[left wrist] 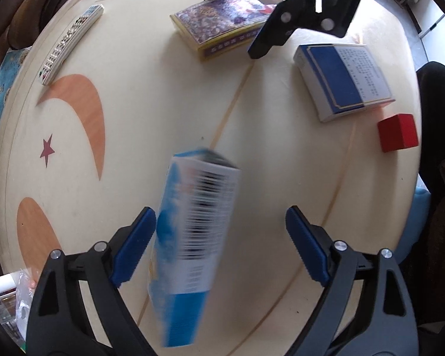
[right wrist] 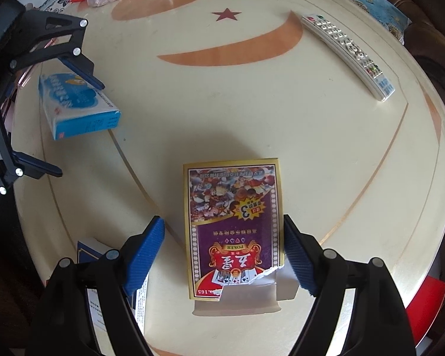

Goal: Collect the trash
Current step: 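Grasp the blue medicine box with the left tool while the right tool grasps the purple card box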

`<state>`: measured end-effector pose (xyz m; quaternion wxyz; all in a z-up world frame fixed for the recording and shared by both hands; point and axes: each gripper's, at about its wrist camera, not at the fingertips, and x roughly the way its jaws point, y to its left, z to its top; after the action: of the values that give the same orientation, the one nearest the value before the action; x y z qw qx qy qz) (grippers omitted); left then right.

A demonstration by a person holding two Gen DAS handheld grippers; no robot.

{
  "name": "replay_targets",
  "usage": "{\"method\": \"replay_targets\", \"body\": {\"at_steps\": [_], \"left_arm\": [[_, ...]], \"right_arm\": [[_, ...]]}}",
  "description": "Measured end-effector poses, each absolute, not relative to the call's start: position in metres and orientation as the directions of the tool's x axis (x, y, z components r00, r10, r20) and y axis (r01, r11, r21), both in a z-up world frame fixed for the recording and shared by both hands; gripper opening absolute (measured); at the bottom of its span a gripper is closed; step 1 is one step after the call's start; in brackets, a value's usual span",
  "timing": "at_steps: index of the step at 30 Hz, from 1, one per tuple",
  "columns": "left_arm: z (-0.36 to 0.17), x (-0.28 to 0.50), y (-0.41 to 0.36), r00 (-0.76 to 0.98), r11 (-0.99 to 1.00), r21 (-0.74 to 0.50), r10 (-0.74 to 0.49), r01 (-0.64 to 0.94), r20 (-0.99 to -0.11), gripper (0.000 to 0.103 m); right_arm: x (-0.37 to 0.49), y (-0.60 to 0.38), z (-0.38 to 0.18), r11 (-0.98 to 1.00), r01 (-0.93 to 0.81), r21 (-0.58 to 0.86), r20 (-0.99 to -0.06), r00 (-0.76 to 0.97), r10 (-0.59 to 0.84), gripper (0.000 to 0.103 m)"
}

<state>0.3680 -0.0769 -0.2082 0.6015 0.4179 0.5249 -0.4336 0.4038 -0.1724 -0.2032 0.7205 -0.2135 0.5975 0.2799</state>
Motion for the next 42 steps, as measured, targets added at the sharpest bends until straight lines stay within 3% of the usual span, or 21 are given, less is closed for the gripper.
{"method": "replay_targets", "body": {"at_steps": [4,7,8,19,42], "left_arm": [[-0.209,0.374,-0.074,0.037,0.298,0.005,-0.102,0.954,-0.994,0.072],[-0.205,0.371,-0.08,0.041,0.3,0.007,-0.108,0.954,-0.993,0.065],[-0.206,0.372,-0.081,0.041,0.305,0.007,-0.106,0.952,-0.993,0.065],[-0.198,0.36,-0.068,0.102,0.323,0.068,-0.091,0.944,-0.991,0.063],[-0.105,0.302,-0.037,0.26,0.381,0.166,-0.209,0.909,-0.943,0.062]], "right_arm": [[0.404,-0.17,-0.203,0.758,-0.652,0.028,-0.976,0.145,0.161,0.076],[0.397,-0.186,-0.199,0.759,-0.651,-0.009,-0.973,0.181,0.144,0.065],[0.398,-0.188,-0.198,0.762,-0.647,-0.011,-0.972,0.187,0.145,0.06],[0.388,-0.195,-0.195,0.792,-0.609,-0.028,-0.958,0.242,0.152,0.059],[0.332,-0.197,-0.088,0.906,-0.407,-0.115,-0.85,0.513,0.122,0.059]]}}
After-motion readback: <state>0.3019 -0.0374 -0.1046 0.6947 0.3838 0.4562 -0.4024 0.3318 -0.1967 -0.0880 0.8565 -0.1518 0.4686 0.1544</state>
